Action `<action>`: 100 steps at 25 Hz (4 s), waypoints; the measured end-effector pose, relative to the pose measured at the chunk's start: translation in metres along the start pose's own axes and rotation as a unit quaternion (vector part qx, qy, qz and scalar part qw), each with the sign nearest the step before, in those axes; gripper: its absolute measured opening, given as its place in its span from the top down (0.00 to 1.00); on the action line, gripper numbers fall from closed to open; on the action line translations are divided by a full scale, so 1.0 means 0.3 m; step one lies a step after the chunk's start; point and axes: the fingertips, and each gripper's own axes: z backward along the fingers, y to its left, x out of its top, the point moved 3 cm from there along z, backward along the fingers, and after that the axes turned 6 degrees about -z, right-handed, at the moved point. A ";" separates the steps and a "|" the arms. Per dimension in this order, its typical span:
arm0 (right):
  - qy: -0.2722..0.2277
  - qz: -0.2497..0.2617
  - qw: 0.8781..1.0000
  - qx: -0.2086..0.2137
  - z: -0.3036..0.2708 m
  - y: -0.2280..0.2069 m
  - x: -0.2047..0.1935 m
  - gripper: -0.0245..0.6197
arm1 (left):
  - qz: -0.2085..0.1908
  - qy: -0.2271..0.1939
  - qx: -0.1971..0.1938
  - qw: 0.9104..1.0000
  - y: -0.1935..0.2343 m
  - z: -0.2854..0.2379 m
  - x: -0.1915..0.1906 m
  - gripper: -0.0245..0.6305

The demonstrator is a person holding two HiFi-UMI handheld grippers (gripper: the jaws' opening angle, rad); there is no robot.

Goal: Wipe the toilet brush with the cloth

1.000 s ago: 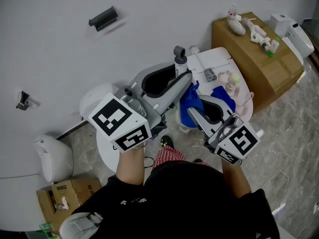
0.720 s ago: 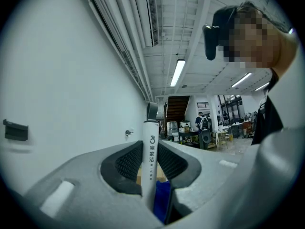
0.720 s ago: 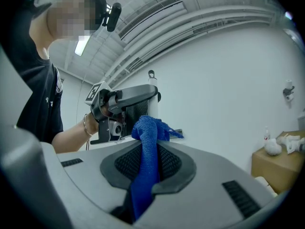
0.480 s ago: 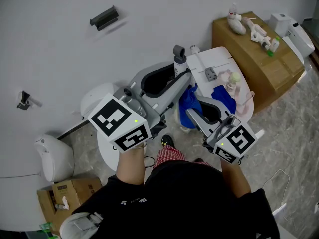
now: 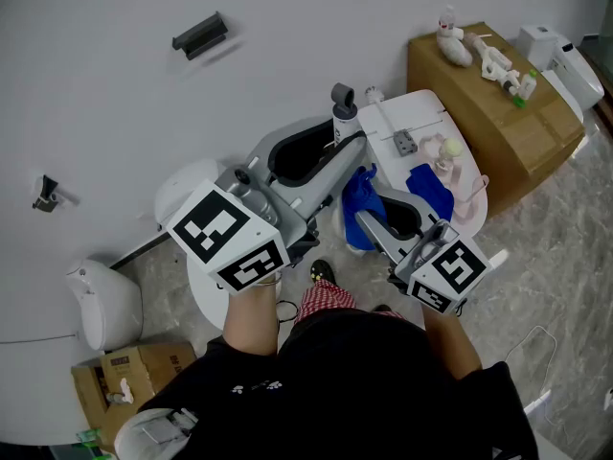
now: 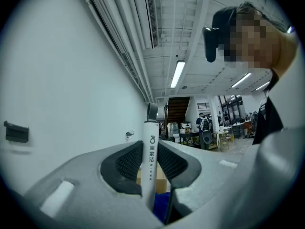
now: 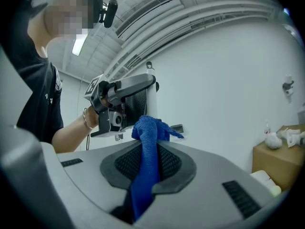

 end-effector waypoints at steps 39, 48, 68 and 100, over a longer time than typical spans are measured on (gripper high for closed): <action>0.070 -0.035 0.997 -0.011 -0.022 -0.012 -0.194 0.86 | -0.006 -0.020 0.001 1.000 -0.012 0.005 0.032 0.81; 0.087 -0.048 0.995 -0.010 -0.027 -0.024 -0.251 0.86 | -0.007 -0.023 0.003 1.000 -0.012 0.009 0.035 0.81; 0.129 -0.055 0.990 -0.008 -0.050 -0.021 -0.369 0.86 | -0.010 -0.026 -0.001 1.000 -0.017 0.011 0.042 0.81; 0.169 -0.077 0.982 -0.018 -0.056 -0.042 -0.513 0.86 | -0.012 -0.038 -0.009 0.999 -0.024 0.011 0.075 0.81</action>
